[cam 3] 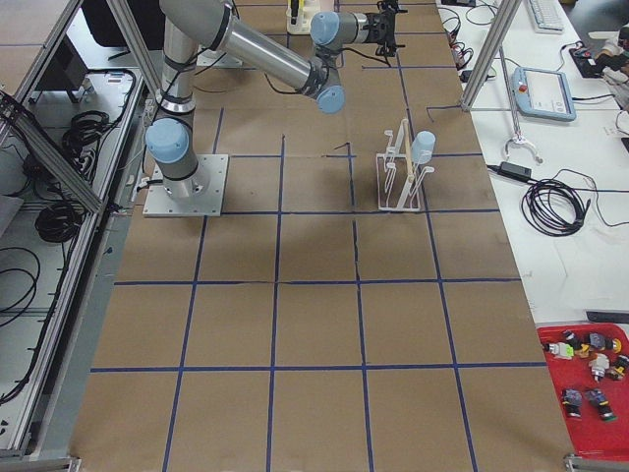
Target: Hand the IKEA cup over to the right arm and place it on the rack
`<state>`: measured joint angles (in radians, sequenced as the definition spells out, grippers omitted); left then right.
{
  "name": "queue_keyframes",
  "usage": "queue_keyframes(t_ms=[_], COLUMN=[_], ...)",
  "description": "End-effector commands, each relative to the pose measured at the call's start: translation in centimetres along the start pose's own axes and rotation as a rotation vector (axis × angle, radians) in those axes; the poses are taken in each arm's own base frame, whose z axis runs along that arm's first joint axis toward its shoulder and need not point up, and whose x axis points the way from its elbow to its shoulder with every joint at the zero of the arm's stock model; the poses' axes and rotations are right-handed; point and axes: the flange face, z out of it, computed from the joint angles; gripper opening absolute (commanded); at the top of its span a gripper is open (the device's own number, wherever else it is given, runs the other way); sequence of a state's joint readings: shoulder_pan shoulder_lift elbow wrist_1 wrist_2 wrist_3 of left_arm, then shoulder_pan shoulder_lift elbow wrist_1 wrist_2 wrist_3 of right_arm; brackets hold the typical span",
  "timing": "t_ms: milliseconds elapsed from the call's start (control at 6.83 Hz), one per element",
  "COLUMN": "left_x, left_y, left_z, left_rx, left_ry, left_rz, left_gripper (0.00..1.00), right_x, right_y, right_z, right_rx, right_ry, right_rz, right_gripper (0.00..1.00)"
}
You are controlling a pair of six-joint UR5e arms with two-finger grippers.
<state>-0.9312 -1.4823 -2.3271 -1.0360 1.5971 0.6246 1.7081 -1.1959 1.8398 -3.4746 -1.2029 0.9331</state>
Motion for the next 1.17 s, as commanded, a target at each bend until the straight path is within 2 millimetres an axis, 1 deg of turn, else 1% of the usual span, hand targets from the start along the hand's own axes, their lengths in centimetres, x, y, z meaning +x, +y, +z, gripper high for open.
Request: queue_keyframes(t_ms=[0,147,293,440,586,733,879,1026], left_x=[-0.2,-0.5,-0.6,-0.6,-0.9,-1.4,-1.4,-0.9], left_y=[0.0,0.3,0.2,0.2,-0.2,-1.1,-2.2,-3.8], left_z=[0.1,0.0,-0.2,-0.9,-2.0,-3.8,-5.5,-8.3], left_rx=[-0.012,-0.032,-0.031,-0.017,0.006,0.034,0.059,0.111], left_ry=[-0.013,-0.044,-0.053,-0.061,-0.076,-0.091,-0.091,-0.05], left_rz=[0.006,0.003,0.001,0.003,0.001,0.0,0.007,0.021], left_gripper=[0.35,0.05,0.0,0.0,0.0,0.0,0.0,0.0], right_x=[-0.7,-0.7,-0.8,-0.8,-0.8,-0.8,-0.8,-0.8], right_y=[0.9,1.2,1.2,1.2,1.2,1.2,1.2,1.2], right_z=[0.0,0.1,0.0,0.1,0.1,0.0,0.0,0.0], right_rx=[-0.011,-0.011,-0.011,-0.012,-0.012,-0.011,-0.011,-0.011], right_ry=[-0.008,-0.006,-0.008,-0.006,-0.006,-0.008,-0.008,-0.008], right_rz=[-0.001,0.037,0.045,0.046,0.046,0.045,0.045,0.045], right_gripper=[1.0,1.0,1.0,1.0,1.0,1.0,1.0,1.0])
